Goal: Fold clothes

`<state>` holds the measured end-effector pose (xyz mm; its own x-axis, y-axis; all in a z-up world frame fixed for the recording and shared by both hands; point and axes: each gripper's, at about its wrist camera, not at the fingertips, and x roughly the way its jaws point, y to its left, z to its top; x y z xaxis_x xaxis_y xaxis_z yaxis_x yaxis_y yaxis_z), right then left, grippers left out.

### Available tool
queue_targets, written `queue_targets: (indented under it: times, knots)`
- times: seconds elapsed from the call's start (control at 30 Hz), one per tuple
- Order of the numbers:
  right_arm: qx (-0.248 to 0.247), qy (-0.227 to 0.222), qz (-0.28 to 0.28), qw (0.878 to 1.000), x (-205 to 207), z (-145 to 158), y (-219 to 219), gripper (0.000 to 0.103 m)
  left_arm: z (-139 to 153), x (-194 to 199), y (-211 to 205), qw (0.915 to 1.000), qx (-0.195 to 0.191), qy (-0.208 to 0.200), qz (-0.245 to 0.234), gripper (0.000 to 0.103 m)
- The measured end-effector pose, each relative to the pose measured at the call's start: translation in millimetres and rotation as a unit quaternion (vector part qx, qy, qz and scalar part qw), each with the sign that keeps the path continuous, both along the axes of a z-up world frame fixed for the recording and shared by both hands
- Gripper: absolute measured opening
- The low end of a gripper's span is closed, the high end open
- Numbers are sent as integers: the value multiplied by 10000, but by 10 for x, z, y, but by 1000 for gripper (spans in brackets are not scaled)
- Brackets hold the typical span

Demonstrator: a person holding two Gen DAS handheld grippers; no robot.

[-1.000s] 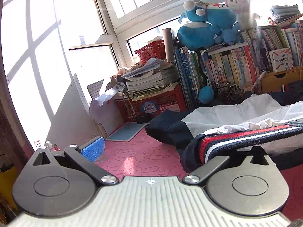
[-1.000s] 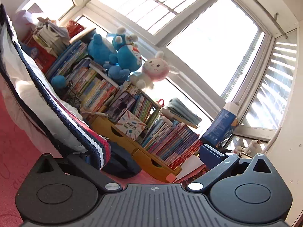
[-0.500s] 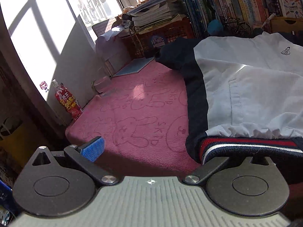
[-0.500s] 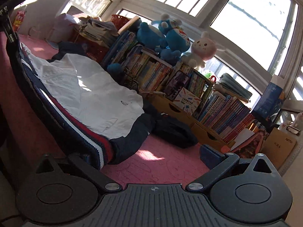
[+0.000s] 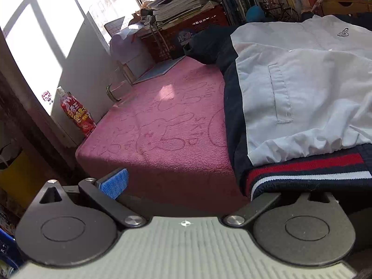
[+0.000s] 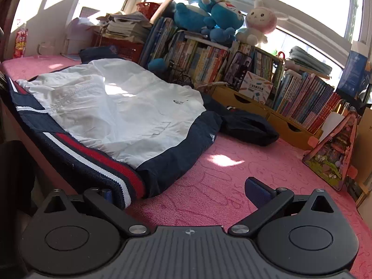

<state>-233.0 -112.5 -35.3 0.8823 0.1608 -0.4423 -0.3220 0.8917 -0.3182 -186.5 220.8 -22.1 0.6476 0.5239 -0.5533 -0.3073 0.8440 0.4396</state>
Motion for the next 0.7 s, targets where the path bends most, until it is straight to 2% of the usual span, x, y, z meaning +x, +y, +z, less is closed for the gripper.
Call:
queue_targets:
  times: [0.1, 0.2, 0.33, 0.47, 0.57, 0.7]
  knots:
    - [351, 280, 129, 9989, 24, 36, -25, 103, 18, -81, 25, 9989, 114, -48, -445, 103]
    - [965, 897, 484, 9901, -25, 118, -228, 103, 65, -209, 74, 9944, 299, -87, -1014, 103]
    - [1363, 1385, 403, 9801, -108, 246, -524, 103, 141, -301, 190, 9860, 118, 0, -1666, 103]
    - [1948, 1143, 239, 9739, 41, 480, -641, 103, 217, -277, 350, 9794, -265, -29, -2000, 103]
    - [2387, 940, 114, 9665, 158, 658, -724, 103, 224, -242, 505, 9776, -807, -15, -1942, 103]
    - [2169, 811, 322, 9723, 550, 626, -393, 103, 126, -255, 593, 9779, -1242, 93, -1677, 103]
